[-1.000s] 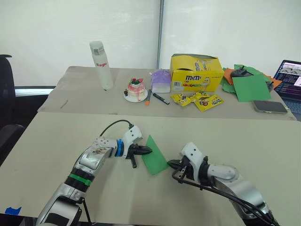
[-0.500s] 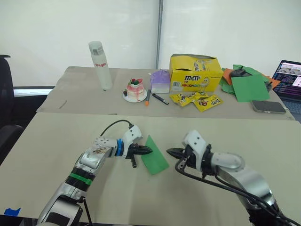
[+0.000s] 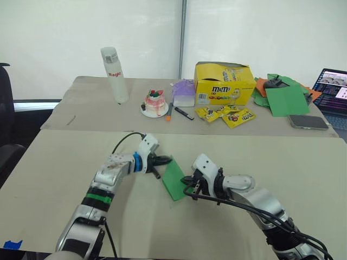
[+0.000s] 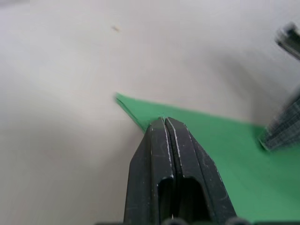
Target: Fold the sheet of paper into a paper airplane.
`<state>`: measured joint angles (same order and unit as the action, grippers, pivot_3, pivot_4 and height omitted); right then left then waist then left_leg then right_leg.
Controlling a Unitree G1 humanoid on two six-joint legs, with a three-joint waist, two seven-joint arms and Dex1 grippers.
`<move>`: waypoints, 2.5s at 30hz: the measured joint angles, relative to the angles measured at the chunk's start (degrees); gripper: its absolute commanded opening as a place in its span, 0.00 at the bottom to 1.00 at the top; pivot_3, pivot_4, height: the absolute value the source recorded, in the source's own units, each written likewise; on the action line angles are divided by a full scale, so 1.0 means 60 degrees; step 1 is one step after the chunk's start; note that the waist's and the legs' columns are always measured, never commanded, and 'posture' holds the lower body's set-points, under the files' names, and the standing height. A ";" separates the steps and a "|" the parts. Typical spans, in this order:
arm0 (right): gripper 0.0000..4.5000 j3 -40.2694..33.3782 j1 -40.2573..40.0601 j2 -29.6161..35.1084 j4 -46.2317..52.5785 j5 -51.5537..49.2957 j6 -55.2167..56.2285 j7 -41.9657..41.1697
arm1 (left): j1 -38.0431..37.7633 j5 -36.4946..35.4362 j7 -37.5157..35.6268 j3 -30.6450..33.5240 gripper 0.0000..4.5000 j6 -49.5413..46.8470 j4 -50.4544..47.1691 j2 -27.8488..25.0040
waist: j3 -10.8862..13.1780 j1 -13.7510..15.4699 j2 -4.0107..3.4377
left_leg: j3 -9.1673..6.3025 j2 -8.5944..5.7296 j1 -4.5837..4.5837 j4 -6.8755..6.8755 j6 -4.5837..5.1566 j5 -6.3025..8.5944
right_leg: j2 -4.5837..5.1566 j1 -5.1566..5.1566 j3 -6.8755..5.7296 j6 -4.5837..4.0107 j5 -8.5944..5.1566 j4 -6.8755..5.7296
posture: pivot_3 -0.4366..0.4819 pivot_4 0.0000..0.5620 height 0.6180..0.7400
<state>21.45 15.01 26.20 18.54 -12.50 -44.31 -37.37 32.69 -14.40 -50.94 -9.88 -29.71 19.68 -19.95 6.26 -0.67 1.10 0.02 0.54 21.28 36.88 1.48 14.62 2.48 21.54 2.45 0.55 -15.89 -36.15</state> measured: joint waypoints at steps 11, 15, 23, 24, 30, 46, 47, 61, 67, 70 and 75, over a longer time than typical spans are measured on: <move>0.00 -0.0012 0.0043 -0.0155 -0.0135 -0.0003 0.0040 -0.0013 | 0.0601 0.0979 -0.0486 -0.0426 0.01 0.1872 0.1584 0.0080 | -0.0001 -0.0046 -0.0002 | 0.0004 0.0007 0.0003 -0.0013 0.0000 0.0001 | -0.0002 0.0016 0.0006 -0.0002 0.0001 -0.0003 | 0.48 0.27 0.98; 0.00 -0.0038 0.0086 -0.0173 -0.0228 -0.0010 0.0052 -0.0086 | 0.0052 0.0883 -0.0728 -0.0337 0.01 0.2036 0.1098 0.0016 | -0.0006 -0.0052 -0.0005 | 0.0003 0.0021 -0.0006 -0.0013 0.0000 0.0001 | 0.0002 0.0009 0.0008 -0.0002 0.0001 -0.0004 | 0.48 0.27 0.98; 0.00 -0.0037 0.0343 -0.0294 -0.0583 -0.0008 0.0074 -0.0236 | -0.1241 0.0842 -0.1257 -0.0245 0.01 0.2559 -0.0264 -0.0431 | -0.0007 -0.0053 -0.0006 | -0.0001 0.0036 -0.0021 -0.0013 -0.0001 0.0002 | 0.0023 -0.0006 0.0010 -0.0007 0.0003 -0.0003 | 0.48 0.27 0.98; 0.00 -0.0036 0.0362 -0.0310 -0.0612 -0.0008 0.0079 -0.0240 | -0.1372 0.0842 -0.1310 -0.0243 0.01 0.2658 -0.0393 -0.0490 | -0.0008 -0.0049 -0.0006 | -0.0001 0.0038 -0.0021 -0.0013 -0.0001 0.0002 | 0.0031 -0.0006 0.0011 -0.0008 0.0003 -0.0001 | 0.48 0.27 0.98; 0.00 -0.0031 0.0422 -0.0341 -0.0777 -0.0001 0.0218 -0.0343 | -0.2267 0.0771 -0.1763 -0.0256 0.01 0.3193 -0.1218 -0.0828 | -0.0009 -0.0064 -0.0009 | -0.0005 0.0042 -0.0022 -0.0023 -0.0002 0.0002 | 0.0098 -0.0004 0.0008 -0.0025 -0.0002 0.0000 | 0.48 0.27 0.98; 0.00 -0.0083 0.0368 -0.0308 -0.0857 0.0018 0.0603 -0.0471 | -0.2942 -0.0913 -0.2384 0.0312 0.01 0.1727 -0.1821 -0.1013 | -0.0001 -0.0051 -0.0010 | -0.0004 0.0034 -0.0003 -0.0033 -0.0001 0.0003 | 0.0136 0.0017 -0.0010 -0.0032 -0.0005 0.0003 | 0.48 0.27 0.98; 0.00 -0.0113 0.0329 -0.0270 -0.0829 0.0002 0.0679 -0.0527 | -0.2812 -0.1304 -0.2260 0.0543 0.01 0.1145 -0.1815 -0.0883 | 0.0003 -0.0049 -0.0007 | -0.0004 0.0032 0.0011 -0.0032 -0.0001 0.0002 | 0.0134 0.0033 -0.0013 -0.0032 -0.0005 0.0000 | 0.48 0.27 0.98; 0.00 -0.0711 -0.0291 0.1092 0.0885 -0.0279 0.0684 -0.1168 | -0.0627 0.0128 -0.3074 -0.0241 0.21 0.3744 -0.1027 -0.1928 | 0.0013 0.0001 -0.0022 | 0.0005 0.0021 0.0090 -0.0018 -0.0001 0.0001 | 0.0018 0.0108 -0.0016 -0.0030 0.0003 0.0001 | 0.48 0.27 0.98; 0.00 -0.1353 -0.0294 0.1170 0.1831 -0.0737 -0.0142 -0.0906 | 0.0385 0.0475 -0.4319 -0.0480 0.68 0.5416 0.0541 -0.1717 | 0.0021 0.0084 -0.0027 | 0.0006 0.0024 0.0120 -0.0004 0.0001 0.0000 | 0.0011 0.0119 -0.0023 -0.0032 0.0004 0.0002 | 0.48 0.27 0.98; 0.00 -0.1737 -0.0318 0.1232 0.2308 -0.1107 -0.0646 -0.0788 | 0.0581 0.0459 -0.4760 -0.0401 0.68 0.5789 0.0712 -0.1709 | 0.0020 0.0078 -0.0028 | 0.0010 0.0024 0.0118 -0.0004 0.0002 0.0000 | 0.0002 0.0119 -0.0022 -0.0031 0.0003 0.0001 | 0.48 0.27 0.98; 0.00 -0.1963 -0.0413 0.1383 0.2647 -0.1485 -0.1079 -0.0609 | 0.0623 0.1318 -0.5224 -0.0810 0.68 0.8021 0.1888 -0.1951 | 0.0021 0.0058 -0.0028 | 0.0012 0.0025 0.0112 -0.0005 0.0002 0.0000 | -0.0011 0.0119 -0.0023 -0.0032 0.0004 -0.0006 | 0.48 0.27 0.98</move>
<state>9.67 12.53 34.50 34.43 -21.41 -50.78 -41.02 36.43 -6.49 -82.29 -14.74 18.42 31.01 -31.66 6.38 -0.33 0.93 0.10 0.70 21.95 36.85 1.50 14.62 2.41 22.26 2.31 0.36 -15.87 -36.19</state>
